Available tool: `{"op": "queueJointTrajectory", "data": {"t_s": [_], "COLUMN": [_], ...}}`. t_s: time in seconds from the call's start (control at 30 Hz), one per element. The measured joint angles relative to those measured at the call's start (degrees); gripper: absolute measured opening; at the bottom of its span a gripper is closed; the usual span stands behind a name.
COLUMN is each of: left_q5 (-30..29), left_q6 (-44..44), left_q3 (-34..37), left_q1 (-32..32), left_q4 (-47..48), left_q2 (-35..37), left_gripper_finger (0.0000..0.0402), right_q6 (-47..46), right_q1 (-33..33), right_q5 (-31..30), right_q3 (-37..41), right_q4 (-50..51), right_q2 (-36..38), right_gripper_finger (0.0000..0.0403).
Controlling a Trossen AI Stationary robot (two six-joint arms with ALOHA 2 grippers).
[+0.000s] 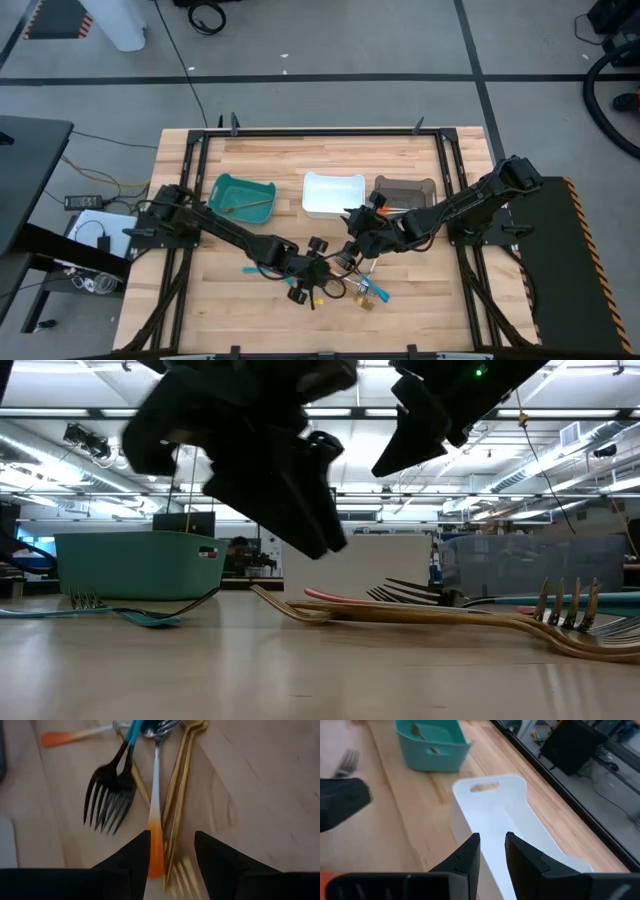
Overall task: Sort silverware by color (type)
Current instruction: Put the gold fork into the green bin
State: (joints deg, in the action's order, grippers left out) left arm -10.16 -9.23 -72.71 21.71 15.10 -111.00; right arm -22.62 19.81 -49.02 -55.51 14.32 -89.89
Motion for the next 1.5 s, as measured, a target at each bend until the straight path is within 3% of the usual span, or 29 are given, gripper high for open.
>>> {"op": "queueJointTrajectory", "data": {"t_s": [0.27,0.83,1.5], "left_q5": [2.6,2.4,-0.1], "left_q6": [-4.0,-17.1,-19.6], "left_q3": [-3.9,-3.9,-3.9], "left_q1": [-0.3,1.0,1.5], "left_q4": [-1.0,-11.7,-12.7], "left_q2": [-3.8,-8.5,-11.7], "left_gripper_finger": [0.0162,0.0160,0.0065], "right_q6": [-3.2,-8.5,-11.9], "right_q1": [0.0,0.0,2.4], "right_q5": [-0.9,-0.9,-0.8], "right_q3": [0.0,0.0,0.2], "right_q4": [0.9,0.2,-1.4], "right_q2": [0.0,0.0,0.0], "right_gripper_finger": [0.0098,0.0098,0.0098]}}
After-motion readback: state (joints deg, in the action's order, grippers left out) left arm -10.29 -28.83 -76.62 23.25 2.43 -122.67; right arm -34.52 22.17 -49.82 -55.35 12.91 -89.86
